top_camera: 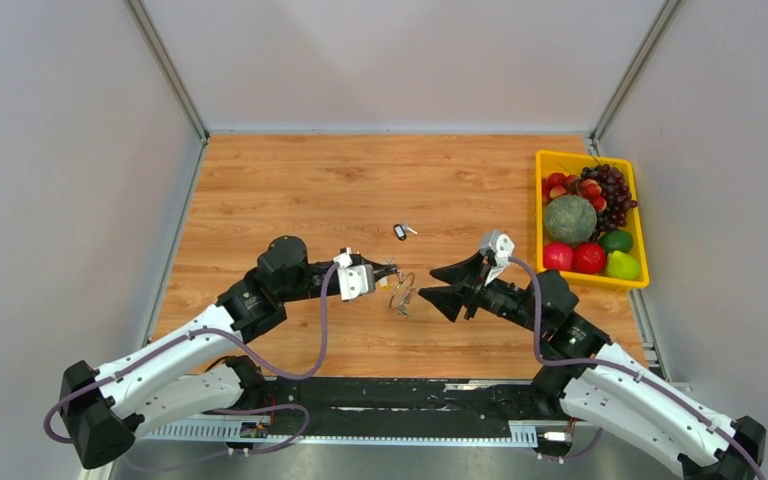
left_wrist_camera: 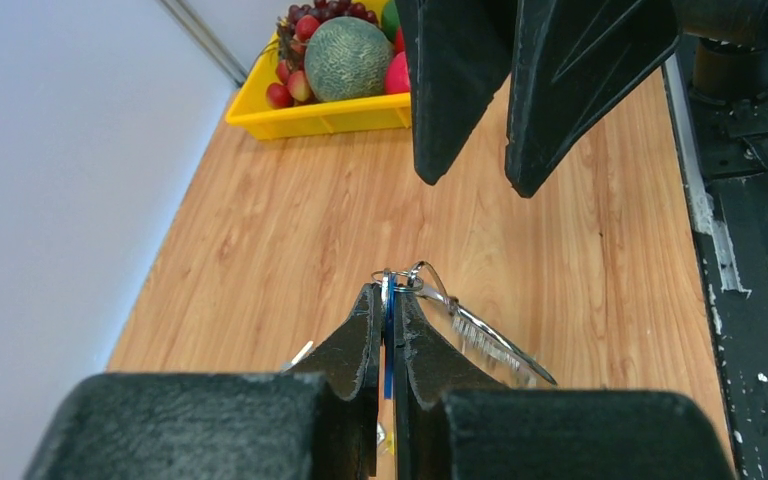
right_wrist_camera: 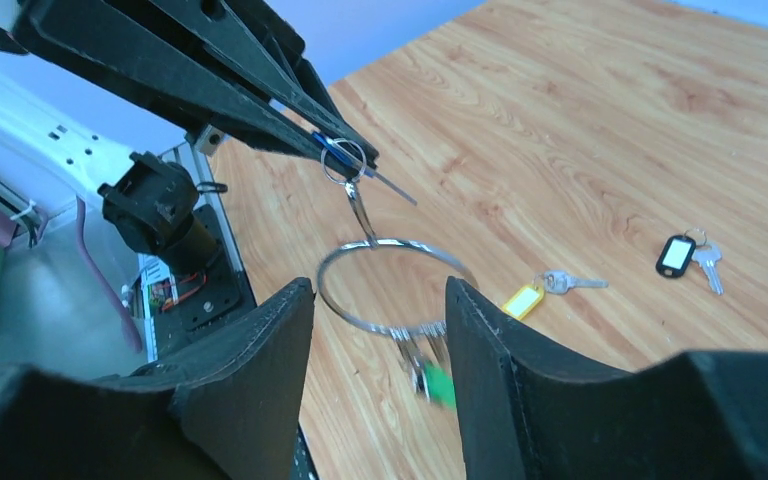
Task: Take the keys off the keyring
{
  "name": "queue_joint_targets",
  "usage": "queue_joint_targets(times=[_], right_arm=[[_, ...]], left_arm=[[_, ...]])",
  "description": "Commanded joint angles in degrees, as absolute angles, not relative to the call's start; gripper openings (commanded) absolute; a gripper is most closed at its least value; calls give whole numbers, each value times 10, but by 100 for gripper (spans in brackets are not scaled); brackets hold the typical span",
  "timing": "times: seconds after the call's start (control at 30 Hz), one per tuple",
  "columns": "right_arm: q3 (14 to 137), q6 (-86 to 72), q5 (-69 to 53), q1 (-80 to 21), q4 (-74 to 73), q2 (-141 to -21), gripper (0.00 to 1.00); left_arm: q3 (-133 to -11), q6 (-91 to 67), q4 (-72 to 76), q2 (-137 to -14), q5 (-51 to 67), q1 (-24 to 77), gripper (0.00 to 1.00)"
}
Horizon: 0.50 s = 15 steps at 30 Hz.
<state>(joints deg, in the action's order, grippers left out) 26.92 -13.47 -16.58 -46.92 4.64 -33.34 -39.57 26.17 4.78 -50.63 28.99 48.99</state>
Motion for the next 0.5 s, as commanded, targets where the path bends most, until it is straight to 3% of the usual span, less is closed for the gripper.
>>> queue_joint_targets(times=[0.0, 0.23, 0.47], right_arm=[[256, -145, -113, -487, 114, -335, 54], [238, -130, 40, -526, 152, -337, 60], [262, -107, 11, -527, 166, -418, 68]], left_arm=[[-429, 274, 50, -515, 269, 490, 0], [-462, 278, -2, -554, 174, 497, 0], [-508, 288, -58, -583, 55, 507, 0]])
